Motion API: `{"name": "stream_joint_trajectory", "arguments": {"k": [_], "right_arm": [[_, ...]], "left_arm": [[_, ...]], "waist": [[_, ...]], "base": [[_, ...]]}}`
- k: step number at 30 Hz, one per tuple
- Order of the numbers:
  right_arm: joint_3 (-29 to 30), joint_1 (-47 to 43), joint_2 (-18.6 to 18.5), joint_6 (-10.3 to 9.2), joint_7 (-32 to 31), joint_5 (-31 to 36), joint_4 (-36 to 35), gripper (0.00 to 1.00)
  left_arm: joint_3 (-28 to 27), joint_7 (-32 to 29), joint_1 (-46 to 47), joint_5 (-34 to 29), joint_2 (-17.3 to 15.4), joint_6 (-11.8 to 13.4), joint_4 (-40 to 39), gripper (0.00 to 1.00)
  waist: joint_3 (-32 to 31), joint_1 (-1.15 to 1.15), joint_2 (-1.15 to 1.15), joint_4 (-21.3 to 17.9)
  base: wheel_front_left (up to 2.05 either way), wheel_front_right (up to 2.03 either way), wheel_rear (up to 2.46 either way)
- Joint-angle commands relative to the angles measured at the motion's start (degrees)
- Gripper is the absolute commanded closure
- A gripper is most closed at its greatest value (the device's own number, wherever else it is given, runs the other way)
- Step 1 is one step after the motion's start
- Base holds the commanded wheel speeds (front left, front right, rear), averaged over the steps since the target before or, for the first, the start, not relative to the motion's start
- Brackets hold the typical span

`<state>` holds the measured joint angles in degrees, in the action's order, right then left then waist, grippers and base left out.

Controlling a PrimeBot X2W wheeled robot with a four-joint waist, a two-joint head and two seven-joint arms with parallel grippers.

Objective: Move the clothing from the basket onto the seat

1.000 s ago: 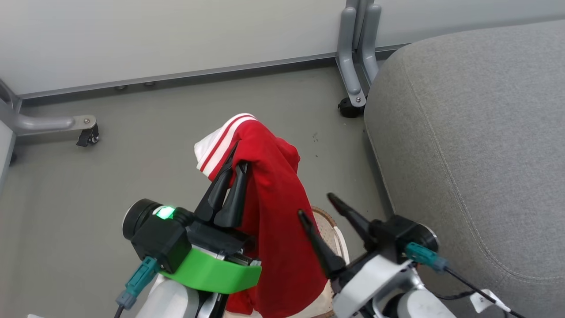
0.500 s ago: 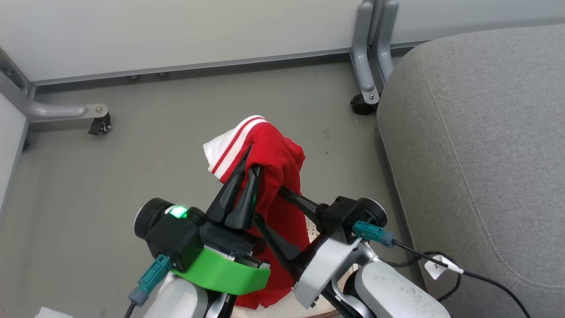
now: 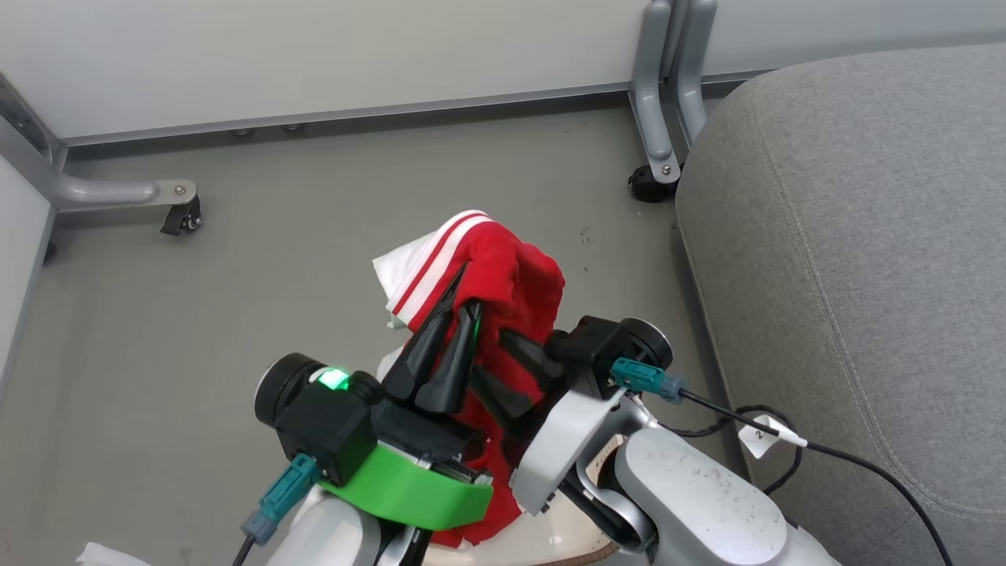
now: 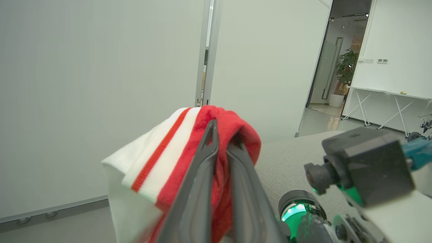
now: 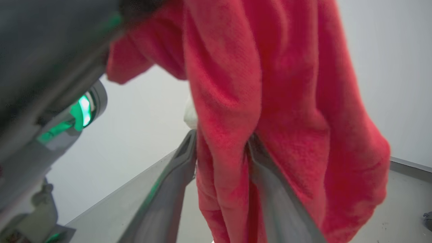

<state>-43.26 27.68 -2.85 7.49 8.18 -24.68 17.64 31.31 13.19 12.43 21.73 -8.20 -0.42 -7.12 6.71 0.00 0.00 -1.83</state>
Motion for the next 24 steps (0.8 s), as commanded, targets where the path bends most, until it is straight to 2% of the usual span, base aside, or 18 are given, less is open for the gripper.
{"name": "stream_joint_trajectory", "arguments": {"k": [1,20,21,22,23,24], "right_arm": [[-0.3,0.9,-0.1,0.00,0.4,-0.6,0.4,1.00],[-1.4,2.4,-0.1,0.00,2.5,-2.9,2.2,1.00],[-1.3,2.5,-0.1,0.00,2.5,-2.9,2.2,1.00],[-1.2,2.8,-0.1,0.00,2.7,-2.6,2.3,1.00],[-1.1,2.9,-0.1,0.00,2.7,-2.4,2.3,1.00],[-0.9,3.1,-0.1,0.00,2.9,-2.2,2.4,1.00]], "left_arm": [[0.0,0.1,1.3,0.5,0.1,-0.1,0.0,1.00],[-0.2,0.3,1.6,0.4,-0.9,1.0,0.1,1.00],[-0.3,0.4,1.6,0.1,-1.0,1.2,0.0,0.88],[-0.4,0.3,1.6,-0.2,-1.1,1.5,0.0,0.66],[-0.5,0.2,1.6,-0.2,-1.1,1.7,0.0,0.02],[-0.6,0.3,1.7,-0.6,-1.3,2.0,-0.2,0.00]], "waist": [[0.0,0.00,0.00,0.0],[0.2,0.00,0.00,-0.2],[0.3,0.00,0.00,-0.2],[0.3,0.00,0.00,-0.1],[0.3,0.00,0.00,0.0],[0.3,0.00,0.00,0.1]], "base": [[0.00,0.00,0.00],[0.00,0.00,0.00],[0.00,0.00,0.00],[0.00,0.00,0.00],[0.00,0.00,0.00],[0.00,0.00,0.00]]}}
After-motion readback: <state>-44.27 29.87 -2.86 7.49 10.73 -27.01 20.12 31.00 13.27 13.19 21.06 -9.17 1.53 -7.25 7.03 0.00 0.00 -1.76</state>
